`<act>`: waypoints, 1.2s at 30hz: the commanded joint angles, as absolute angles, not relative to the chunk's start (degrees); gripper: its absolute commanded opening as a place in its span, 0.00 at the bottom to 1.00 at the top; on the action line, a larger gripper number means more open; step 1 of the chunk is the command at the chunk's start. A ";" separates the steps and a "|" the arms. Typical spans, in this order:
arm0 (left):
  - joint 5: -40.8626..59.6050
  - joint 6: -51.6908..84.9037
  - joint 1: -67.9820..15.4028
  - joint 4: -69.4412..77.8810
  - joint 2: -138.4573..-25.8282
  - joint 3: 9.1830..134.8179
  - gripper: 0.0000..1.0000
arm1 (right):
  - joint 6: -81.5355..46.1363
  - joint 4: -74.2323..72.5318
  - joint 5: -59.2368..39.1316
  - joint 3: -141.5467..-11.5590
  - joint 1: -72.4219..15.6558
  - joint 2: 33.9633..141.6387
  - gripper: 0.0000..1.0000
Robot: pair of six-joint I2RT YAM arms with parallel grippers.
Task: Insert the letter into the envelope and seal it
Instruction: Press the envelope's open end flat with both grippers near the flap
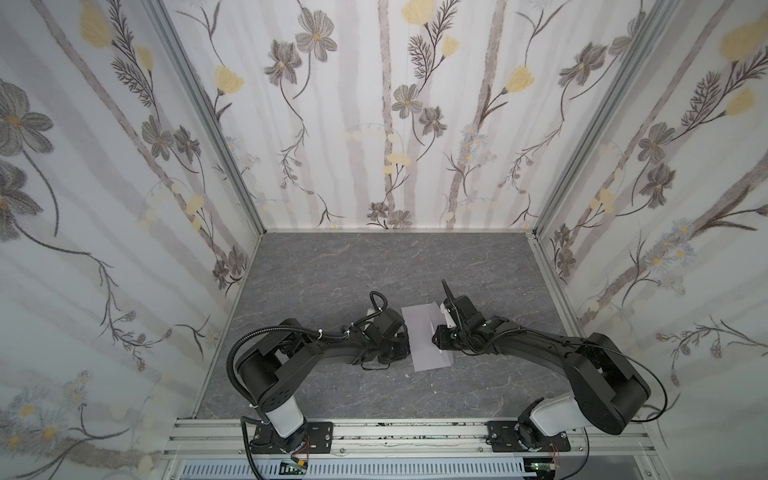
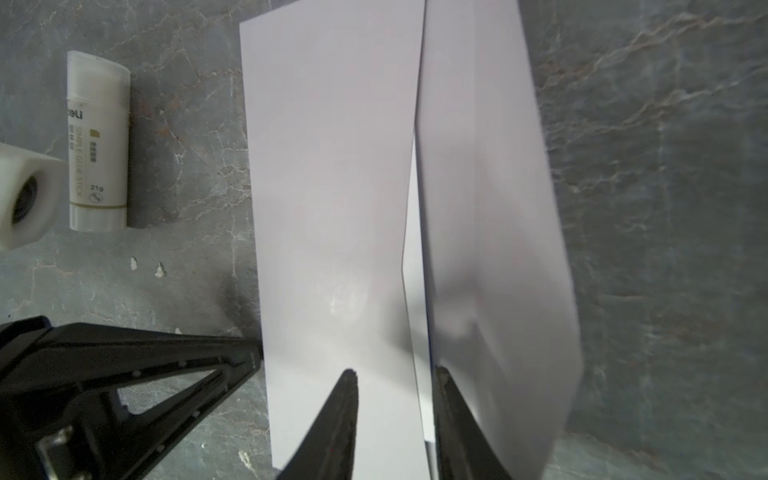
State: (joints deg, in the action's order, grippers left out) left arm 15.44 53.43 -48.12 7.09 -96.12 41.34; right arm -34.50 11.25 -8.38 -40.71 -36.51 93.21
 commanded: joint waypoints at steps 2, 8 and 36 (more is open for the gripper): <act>13.72 52.03 -46.90 5.80 -95.50 41.64 0.04 | -34.56 11.87 -5.89 -42.08 -36.52 92.97 0.36; 13.76 51.24 -46.23 5.80 -96.79 43.53 0.04 | -34.44 11.14 -6.02 -42.75 -36.52 95.58 0.39; 13.51 49.58 -46.58 5.93 -100.71 46.90 0.03 | -38.63 3.96 -11.25 -41.66 -37.98 98.18 0.41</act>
